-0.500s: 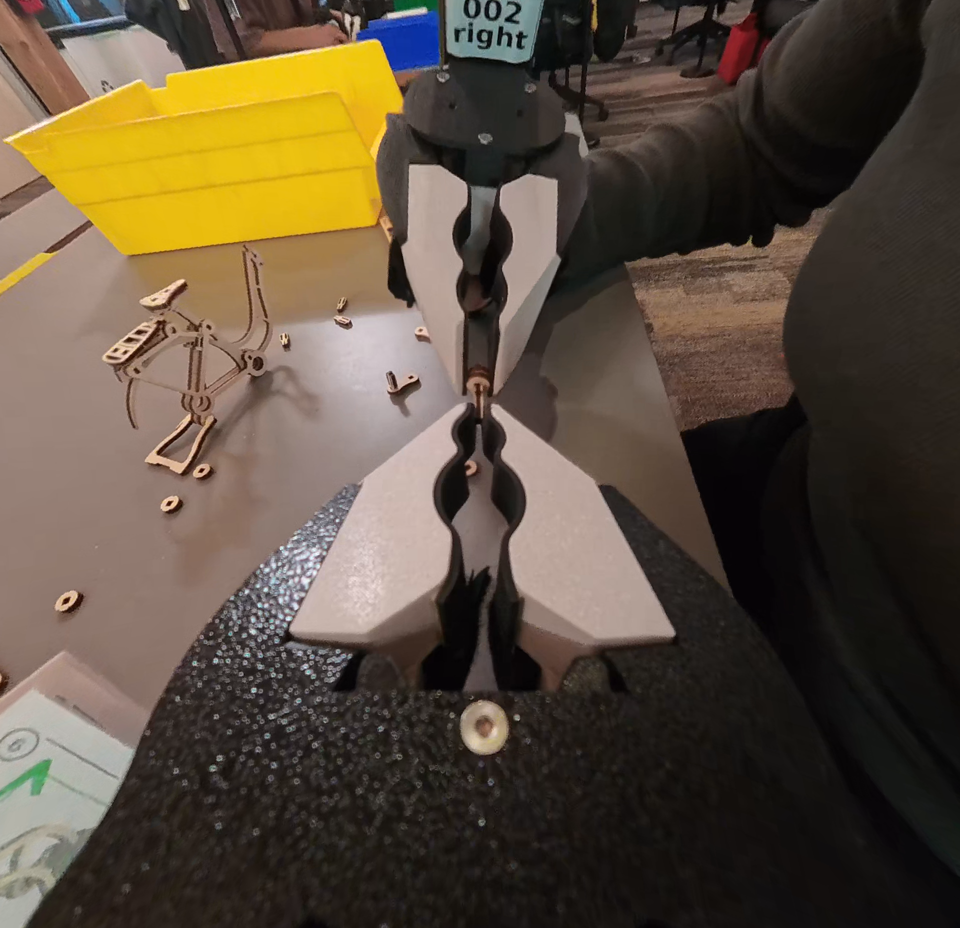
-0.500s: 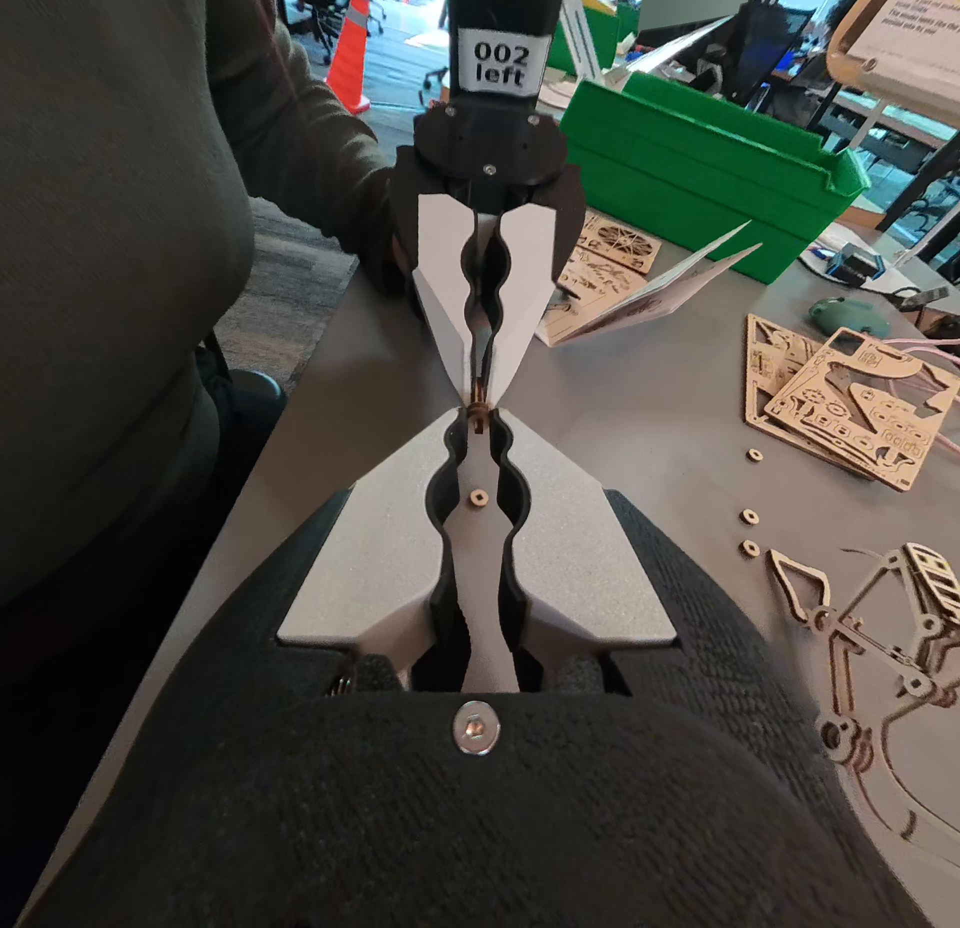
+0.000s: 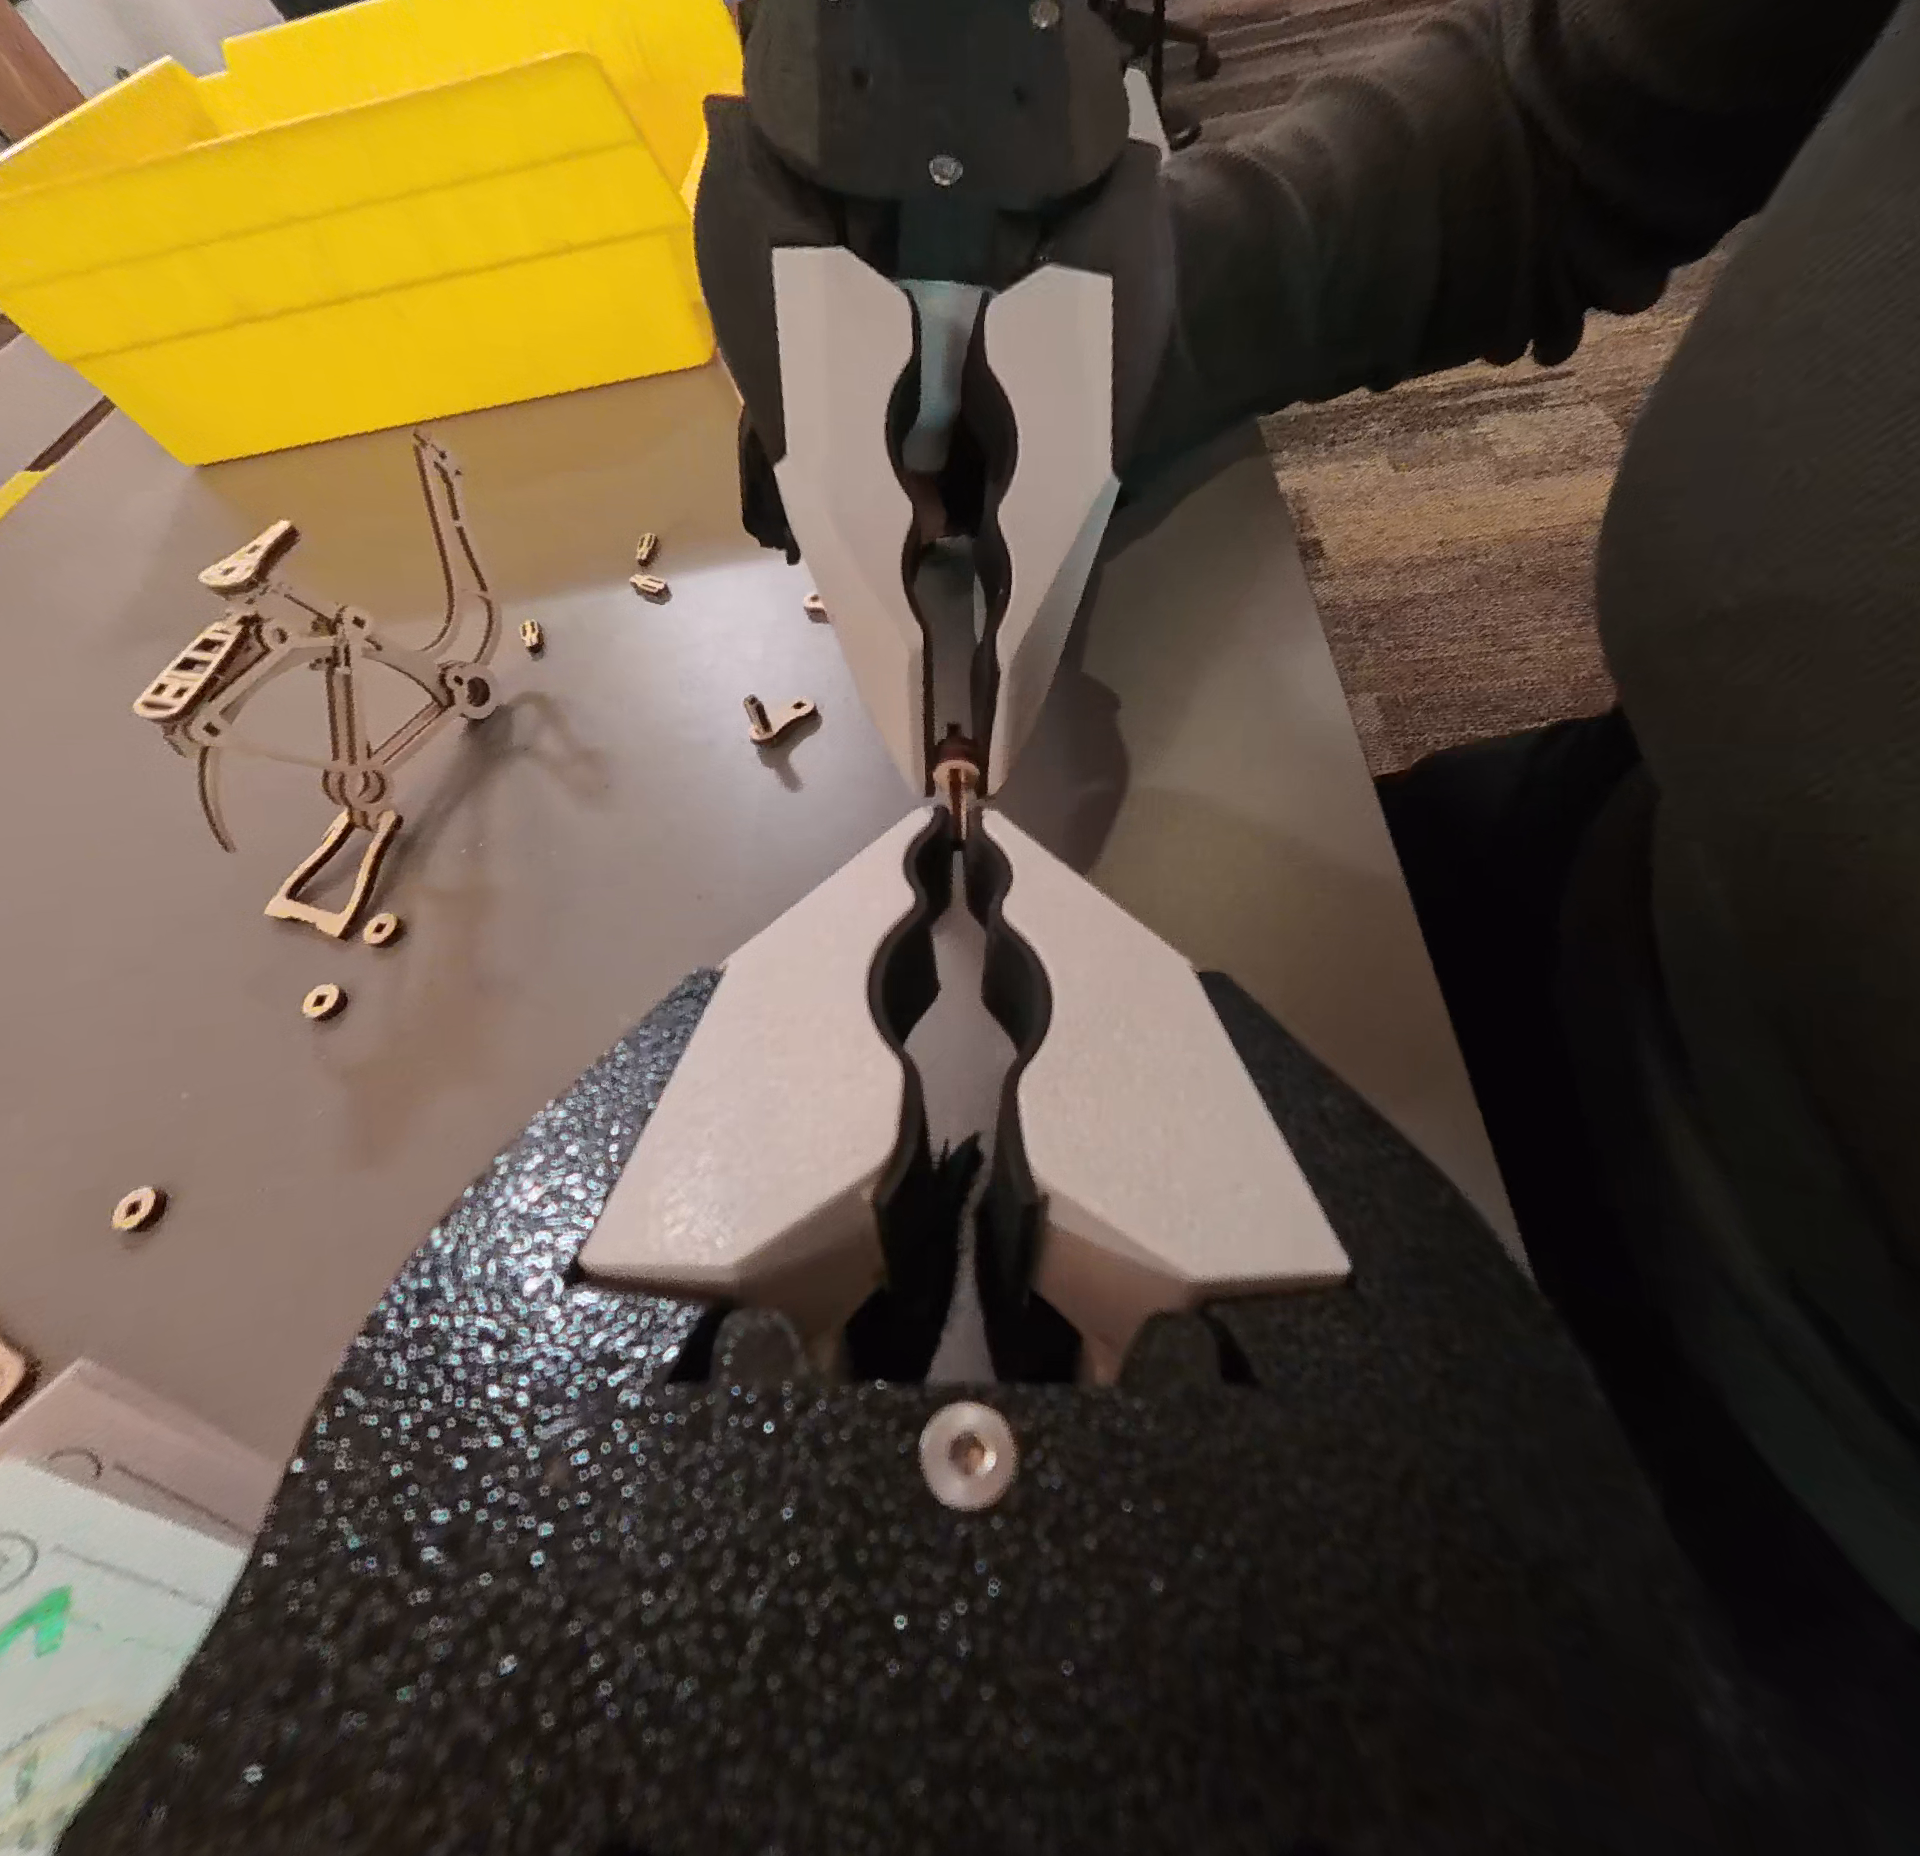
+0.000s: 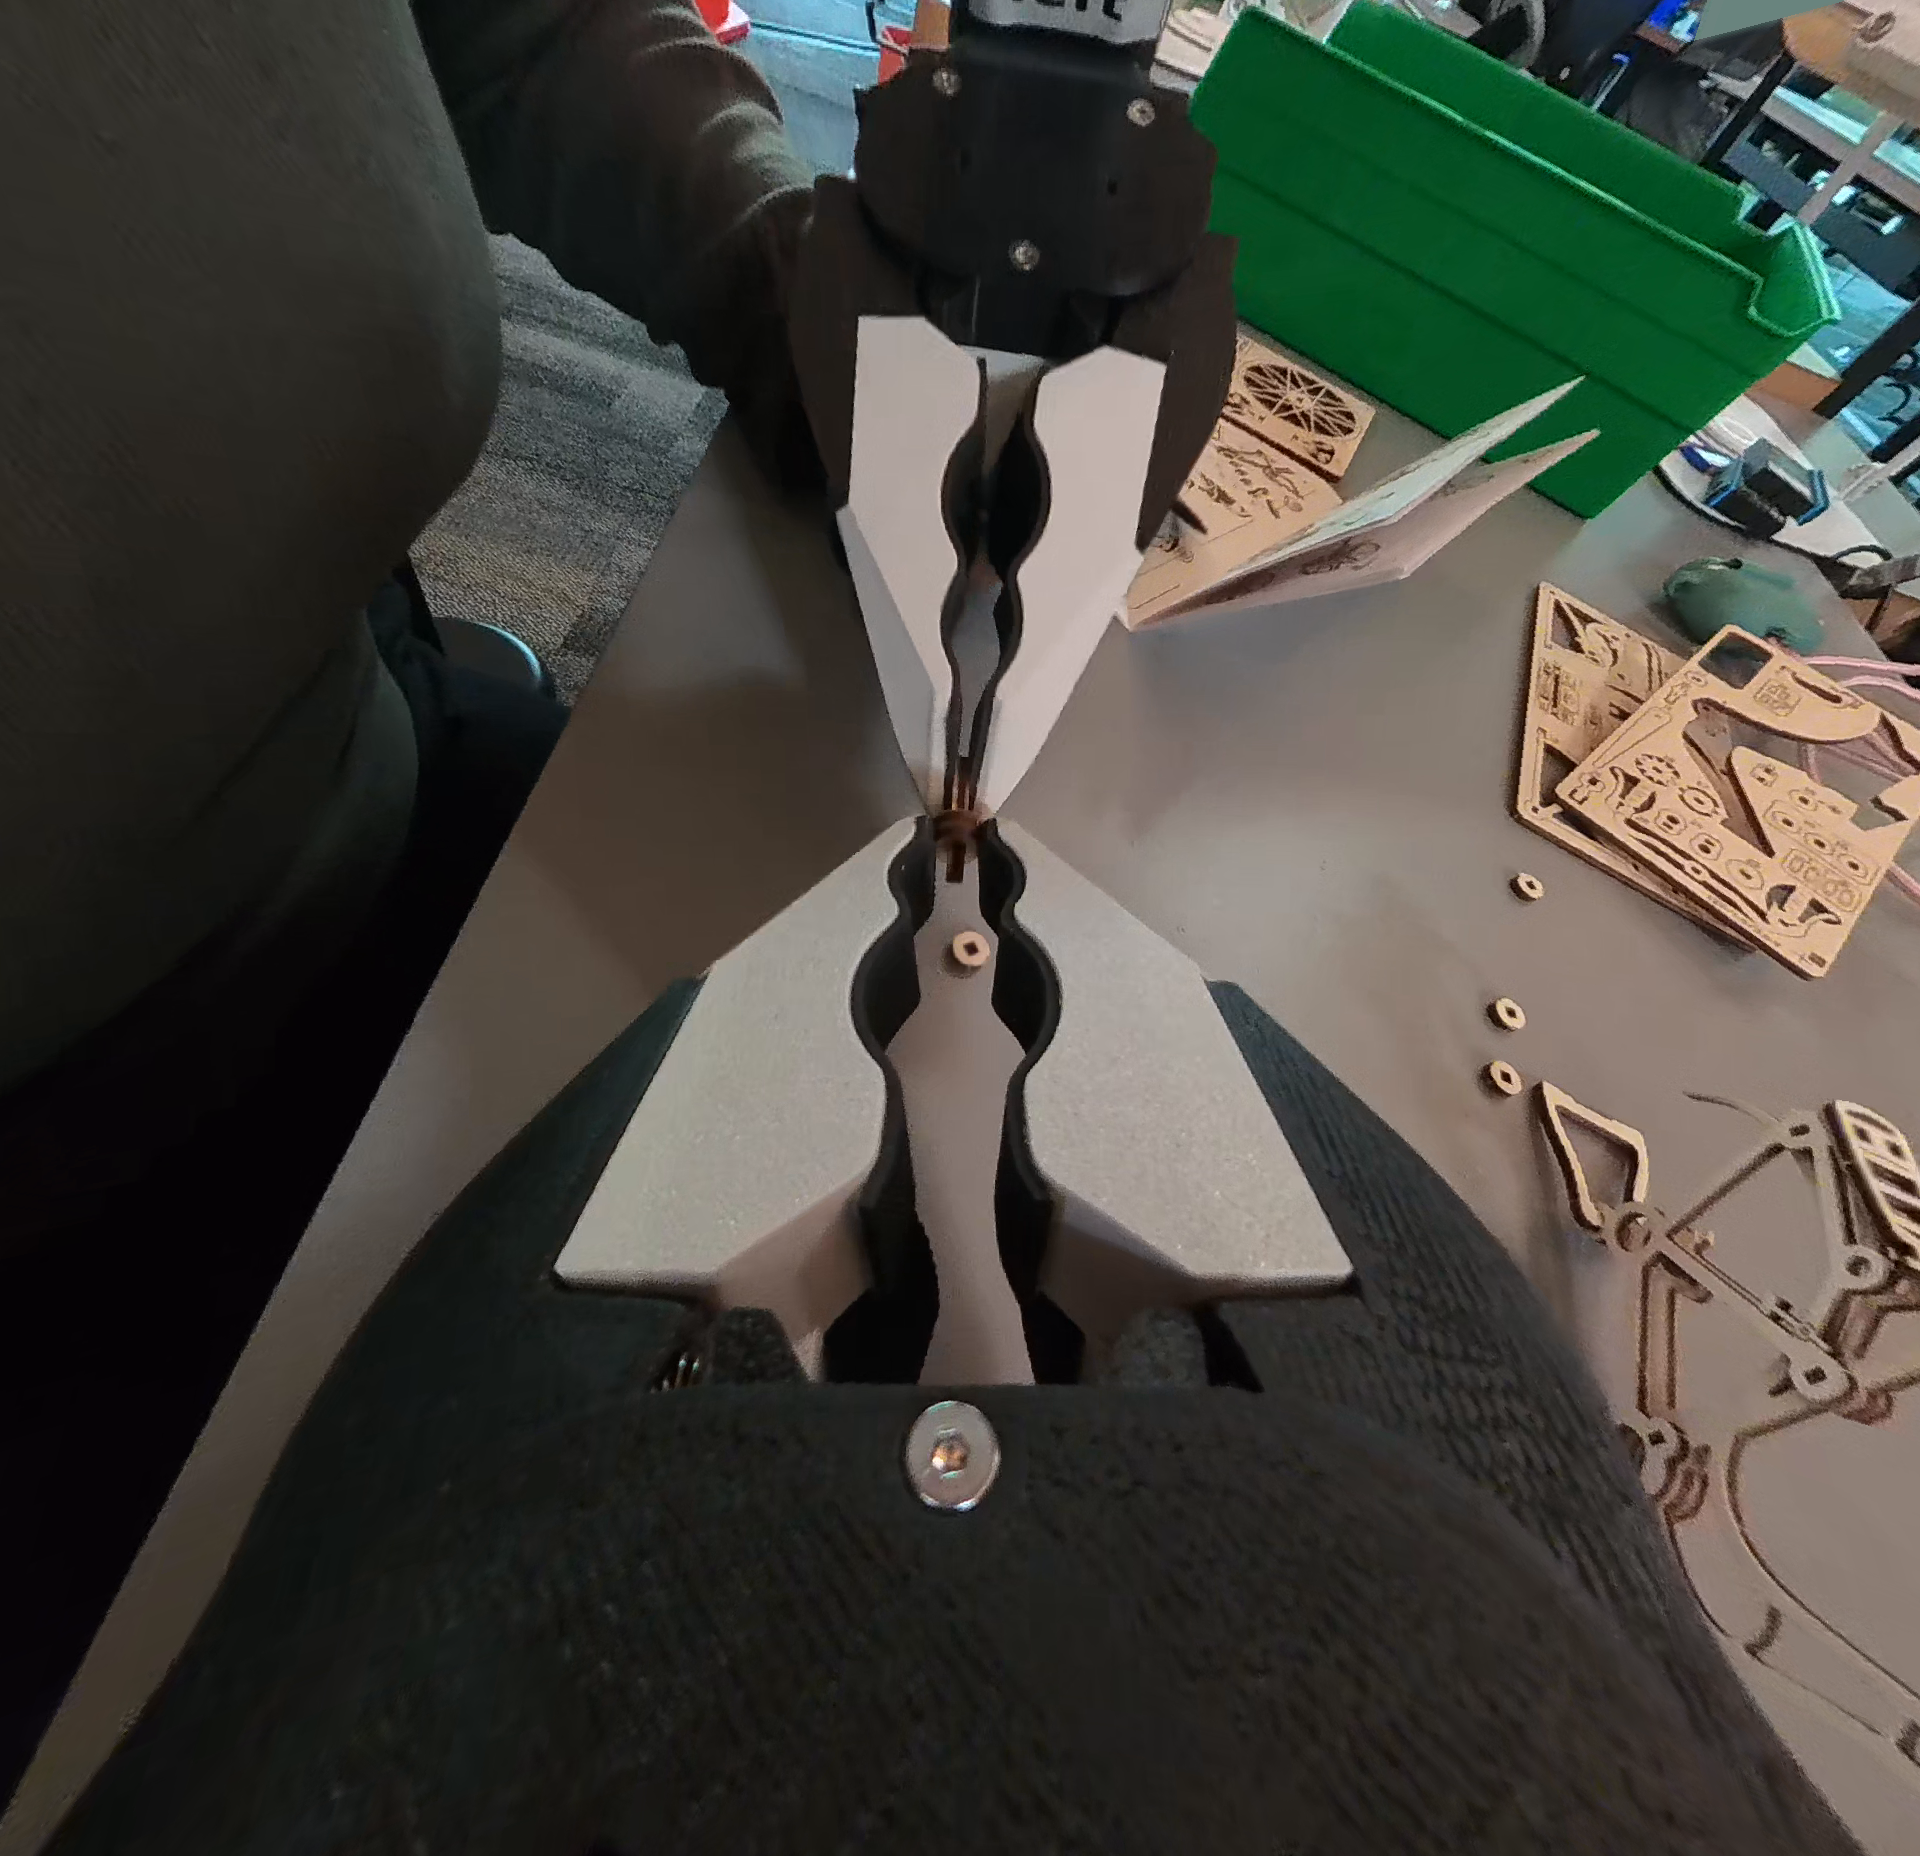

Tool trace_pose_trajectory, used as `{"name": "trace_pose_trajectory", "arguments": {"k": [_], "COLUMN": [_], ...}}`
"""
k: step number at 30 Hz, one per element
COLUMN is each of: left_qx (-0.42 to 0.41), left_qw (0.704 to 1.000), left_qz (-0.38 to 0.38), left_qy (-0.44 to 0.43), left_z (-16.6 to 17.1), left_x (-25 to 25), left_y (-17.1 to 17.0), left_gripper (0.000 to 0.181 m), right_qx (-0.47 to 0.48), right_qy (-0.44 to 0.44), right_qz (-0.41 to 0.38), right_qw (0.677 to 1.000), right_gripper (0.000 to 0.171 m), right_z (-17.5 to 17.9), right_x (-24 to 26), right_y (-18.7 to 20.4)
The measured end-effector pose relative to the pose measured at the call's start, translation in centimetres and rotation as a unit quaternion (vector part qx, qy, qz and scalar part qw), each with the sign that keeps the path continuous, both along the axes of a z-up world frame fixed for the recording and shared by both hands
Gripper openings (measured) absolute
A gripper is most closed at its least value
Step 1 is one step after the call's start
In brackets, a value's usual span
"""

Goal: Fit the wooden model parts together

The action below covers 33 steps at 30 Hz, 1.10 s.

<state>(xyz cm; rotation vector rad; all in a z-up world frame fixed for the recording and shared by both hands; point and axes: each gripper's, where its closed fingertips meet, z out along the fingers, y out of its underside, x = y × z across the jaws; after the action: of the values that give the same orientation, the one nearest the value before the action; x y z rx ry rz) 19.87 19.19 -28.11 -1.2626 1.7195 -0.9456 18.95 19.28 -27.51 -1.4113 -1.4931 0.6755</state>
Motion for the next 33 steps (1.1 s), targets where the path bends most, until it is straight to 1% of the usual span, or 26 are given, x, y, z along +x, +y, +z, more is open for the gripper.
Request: {"name": "trace_pose_trajectory", "arguments": {"k": [4,7,8,9,10,16,20,22,33], "left_qx": [-0.003,-0.008,-0.012,-0.014,-0.014,-0.03,-0.027,-0.031,-0.058], "left_qw": [1.0,1.0,0.999,0.999,0.999,0.998,0.998,0.998,0.994], "left_qz": [-0.003,0.01,0.012,0.014,0.013,0.01,0.003,-0.001,-0.012], "left_qy": [-0.002,-0.026,-0.032,-0.036,-0.038,-0.057,-0.058,-0.06,-0.091], "left_z": [0.1,0.8,0.9,1.1,1.1,1.8,1.8,1.9,2.9], "left_x": [0.0,0.0,-0.1,-0.1,-0.1,-0.2,-0.2,-0.2,-0.3], "left_y": [-0.1,0.4,0.5,0.5,0.5,0.7,0.4,0.3,0.1], "left_gripper": [0.0,0.0,0.0,0.0,0.0,0.0,0.0,0.0,0.0], "right_qx": [-0.011,-0.033,-0.038,-0.04,-0.042,-0.04,-0.04,-0.039,-0.047], "right_qy": [0.008,0.04,0.05,0.064,0.071,0.083,0.086,0.086,0.125], "right_qz": [0.002,-0.003,-0.004,-0.008,-0.007,-0.002,0.003,0.005,0.006], "right_qw": [1.0,0.999,0.998,0.997,0.997,0.996,0.995,0.995,0.991], "right_gripper": [0.006,0.007,0.01,0.022,0.024,0.015,0.013,0.007,0.006], "right_z": [0.0,0.8,1.1,1.5,1.7,2.1,2.1,2.2,3.2], "right_x": [0.0,0.0,0.0,0.0,0.1,0.6,0.3,0.2,0.0], "right_y": [0.0,0.3,0.4,0.6,0.6,0.5,0.3,0.3,0.1]}}
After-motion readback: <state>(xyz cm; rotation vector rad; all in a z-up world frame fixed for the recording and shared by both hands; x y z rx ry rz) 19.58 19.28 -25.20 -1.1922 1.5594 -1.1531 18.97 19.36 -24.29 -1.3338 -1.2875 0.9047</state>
